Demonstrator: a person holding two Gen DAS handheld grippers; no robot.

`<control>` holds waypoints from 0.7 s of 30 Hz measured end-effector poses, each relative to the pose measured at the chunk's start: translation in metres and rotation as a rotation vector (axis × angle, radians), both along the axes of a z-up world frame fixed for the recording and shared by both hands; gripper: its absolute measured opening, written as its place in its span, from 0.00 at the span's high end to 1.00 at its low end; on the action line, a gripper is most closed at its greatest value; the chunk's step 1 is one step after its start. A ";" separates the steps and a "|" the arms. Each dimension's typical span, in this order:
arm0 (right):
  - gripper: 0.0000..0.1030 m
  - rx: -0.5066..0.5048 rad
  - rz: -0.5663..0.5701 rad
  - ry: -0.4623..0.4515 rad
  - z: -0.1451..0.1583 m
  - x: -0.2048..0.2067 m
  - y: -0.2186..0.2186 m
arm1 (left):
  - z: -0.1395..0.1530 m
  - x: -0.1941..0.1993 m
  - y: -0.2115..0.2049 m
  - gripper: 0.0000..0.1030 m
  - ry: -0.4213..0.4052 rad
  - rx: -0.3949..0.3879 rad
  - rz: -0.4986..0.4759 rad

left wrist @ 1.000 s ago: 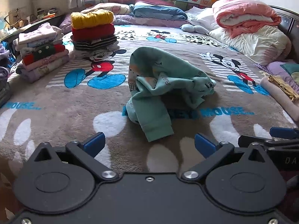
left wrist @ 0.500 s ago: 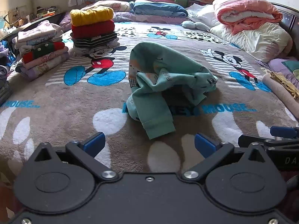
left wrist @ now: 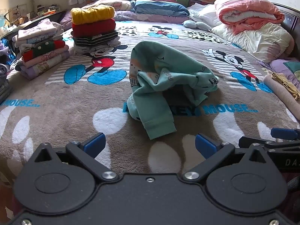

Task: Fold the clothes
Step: 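Move both grippers toward the crumpled mint-green sweatshirt on the bed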

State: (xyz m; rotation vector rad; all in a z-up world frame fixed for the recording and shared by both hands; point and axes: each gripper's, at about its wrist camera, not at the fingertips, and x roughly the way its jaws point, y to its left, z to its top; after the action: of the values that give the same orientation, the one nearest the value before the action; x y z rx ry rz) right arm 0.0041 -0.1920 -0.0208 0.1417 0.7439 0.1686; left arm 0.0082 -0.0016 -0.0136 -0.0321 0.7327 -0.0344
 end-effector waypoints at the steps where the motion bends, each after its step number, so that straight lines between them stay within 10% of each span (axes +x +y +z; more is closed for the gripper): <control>1: 0.00 0.000 0.000 0.001 0.000 0.001 0.000 | 0.000 0.000 0.000 0.00 0.000 0.000 0.000; 21: 0.00 0.041 0.022 -0.025 -0.004 0.006 -0.004 | -0.003 0.008 -0.006 0.00 -0.020 0.021 -0.055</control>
State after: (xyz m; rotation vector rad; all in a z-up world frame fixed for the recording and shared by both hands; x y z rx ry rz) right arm 0.0100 -0.1959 -0.0252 0.1704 0.7176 0.2064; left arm 0.0160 -0.0073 -0.0162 0.0080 0.7133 -0.0796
